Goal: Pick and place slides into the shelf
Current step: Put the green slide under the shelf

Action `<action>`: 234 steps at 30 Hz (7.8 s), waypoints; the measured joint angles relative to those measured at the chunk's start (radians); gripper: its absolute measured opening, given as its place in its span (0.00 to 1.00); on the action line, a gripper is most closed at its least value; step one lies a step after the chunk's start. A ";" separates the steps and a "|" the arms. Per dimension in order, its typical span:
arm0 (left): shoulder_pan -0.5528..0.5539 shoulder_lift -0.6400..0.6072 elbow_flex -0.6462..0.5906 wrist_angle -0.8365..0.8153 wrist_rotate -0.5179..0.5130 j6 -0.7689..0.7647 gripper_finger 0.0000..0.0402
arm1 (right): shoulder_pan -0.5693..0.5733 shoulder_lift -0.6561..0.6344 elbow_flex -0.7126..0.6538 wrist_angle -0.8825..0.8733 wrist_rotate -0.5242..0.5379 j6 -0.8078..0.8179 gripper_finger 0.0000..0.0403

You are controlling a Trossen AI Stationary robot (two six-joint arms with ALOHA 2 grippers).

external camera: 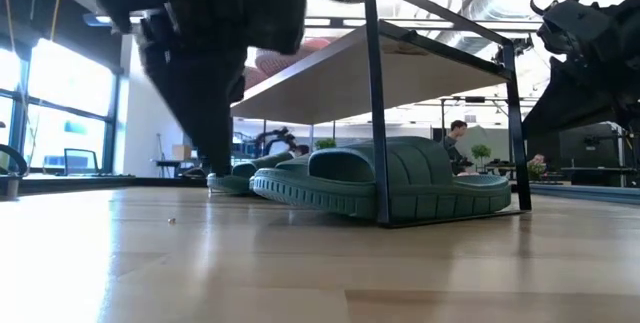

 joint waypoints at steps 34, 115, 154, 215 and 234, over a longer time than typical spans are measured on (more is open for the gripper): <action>0.013 0.106 0.000 0.308 -0.099 -0.035 0.00 | 0.000 0.003 -0.001 0.038 -0.003 -0.030 0.00; 0.069 -0.520 -0.747 0.671 -0.374 -0.013 0.00 | -1.525 0.013 0.000 0.104 -1.470 -0.735 0.00; 0.067 -0.505 -0.746 0.716 -0.458 -0.062 0.00 | -1.342 0.312 -0.001 0.415 -1.529 -0.655 0.00; -0.025 -0.245 -0.592 0.802 -0.169 0.016 0.00 | -1.355 0.287 -0.001 0.465 -1.439 -0.736 0.00; -0.010 -0.173 -0.549 0.863 -0.190 0.033 0.00 | -1.327 0.287 -0.001 0.483 -1.449 -0.725 0.00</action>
